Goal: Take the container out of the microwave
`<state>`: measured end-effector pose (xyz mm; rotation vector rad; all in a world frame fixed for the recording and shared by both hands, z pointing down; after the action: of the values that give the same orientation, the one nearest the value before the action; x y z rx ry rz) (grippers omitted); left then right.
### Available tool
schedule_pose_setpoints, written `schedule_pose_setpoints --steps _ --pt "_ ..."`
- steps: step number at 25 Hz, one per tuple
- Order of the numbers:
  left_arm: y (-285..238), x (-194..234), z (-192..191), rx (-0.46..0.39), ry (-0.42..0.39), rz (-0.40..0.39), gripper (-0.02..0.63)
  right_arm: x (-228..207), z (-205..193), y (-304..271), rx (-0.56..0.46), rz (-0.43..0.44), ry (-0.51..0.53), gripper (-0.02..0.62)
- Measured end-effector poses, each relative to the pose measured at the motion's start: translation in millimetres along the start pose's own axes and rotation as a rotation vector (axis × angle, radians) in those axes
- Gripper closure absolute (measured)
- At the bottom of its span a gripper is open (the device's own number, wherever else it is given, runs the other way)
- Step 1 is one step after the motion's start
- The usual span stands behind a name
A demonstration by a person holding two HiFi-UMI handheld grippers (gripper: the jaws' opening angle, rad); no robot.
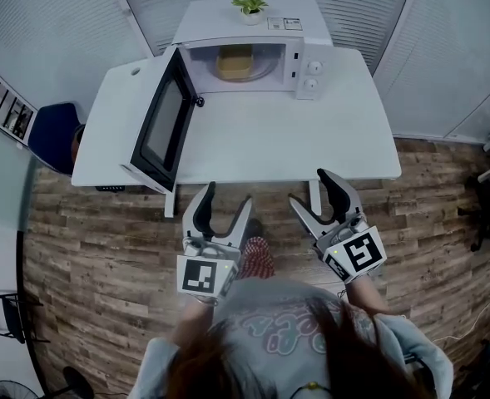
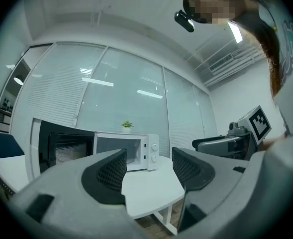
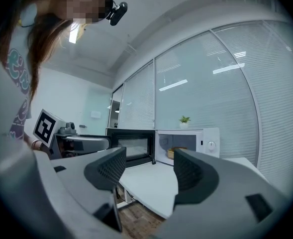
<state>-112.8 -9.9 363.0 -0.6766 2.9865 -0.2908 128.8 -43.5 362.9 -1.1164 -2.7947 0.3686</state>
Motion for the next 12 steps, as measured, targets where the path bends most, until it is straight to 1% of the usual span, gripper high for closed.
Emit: schedule_pose_setpoints --steps 3,6,9,12 --pt "-18 16 6 0.002 -0.007 0.003 0.345 -15 9 -19 -0.011 -0.013 0.000 0.308" --pt "-36 30 9 0.000 0.004 -0.001 0.345 -29 14 -38 -0.013 -0.023 -0.008 0.308" --pt "-51 46 11 0.034 0.004 0.012 0.345 -38 20 -57 -0.010 -0.022 -0.009 0.308" --pt "-70 63 15 0.033 0.002 0.007 0.344 -47 28 -79 -0.009 -0.017 -0.009 0.310"
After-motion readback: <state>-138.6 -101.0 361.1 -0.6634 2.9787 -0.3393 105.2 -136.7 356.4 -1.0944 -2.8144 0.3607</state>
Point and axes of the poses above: the fingertips, and each gripper's own axes: y backward along the fingers, x to its left, z out of its top, the point moved 10 cm from there along y, backward along the fingers, and after that the axes turned 15 degrees about x, right-handed, at the moved point
